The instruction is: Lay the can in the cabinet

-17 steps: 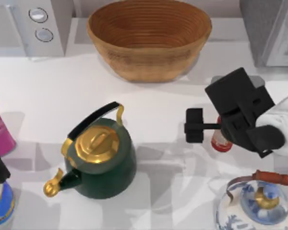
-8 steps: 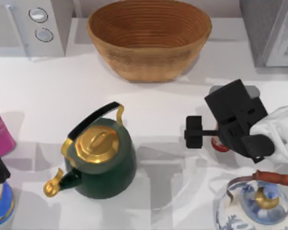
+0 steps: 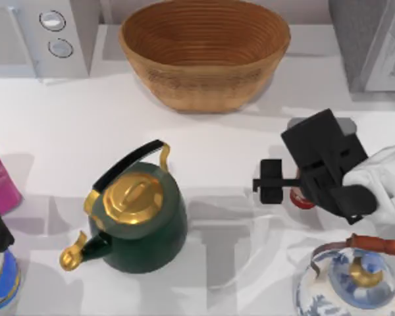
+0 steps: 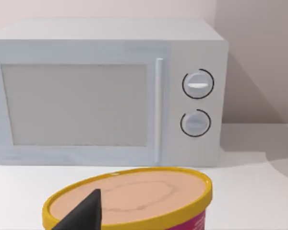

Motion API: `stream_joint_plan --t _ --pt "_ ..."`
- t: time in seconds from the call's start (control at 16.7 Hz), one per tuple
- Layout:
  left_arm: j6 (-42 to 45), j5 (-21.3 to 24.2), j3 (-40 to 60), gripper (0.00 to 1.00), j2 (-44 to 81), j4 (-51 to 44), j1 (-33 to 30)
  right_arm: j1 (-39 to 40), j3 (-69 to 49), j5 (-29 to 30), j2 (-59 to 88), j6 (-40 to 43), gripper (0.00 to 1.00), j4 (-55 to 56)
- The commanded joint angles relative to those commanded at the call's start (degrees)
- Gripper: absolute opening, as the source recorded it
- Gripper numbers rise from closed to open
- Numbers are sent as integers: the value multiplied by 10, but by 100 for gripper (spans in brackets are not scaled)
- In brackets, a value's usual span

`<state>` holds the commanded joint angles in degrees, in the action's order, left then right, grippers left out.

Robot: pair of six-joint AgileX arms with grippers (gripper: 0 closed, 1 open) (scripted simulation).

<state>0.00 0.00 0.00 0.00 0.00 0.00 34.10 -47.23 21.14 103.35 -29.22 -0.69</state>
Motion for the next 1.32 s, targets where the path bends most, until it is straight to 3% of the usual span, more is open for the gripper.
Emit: stream_joint_plan --t 0.54,1.32 --pt "0 0 0 100 0 0 0 0 0 0 0 0 2 0" --pt "0 0 0 100 0 0 0 6 -35 0 -13 -1 0 -39"
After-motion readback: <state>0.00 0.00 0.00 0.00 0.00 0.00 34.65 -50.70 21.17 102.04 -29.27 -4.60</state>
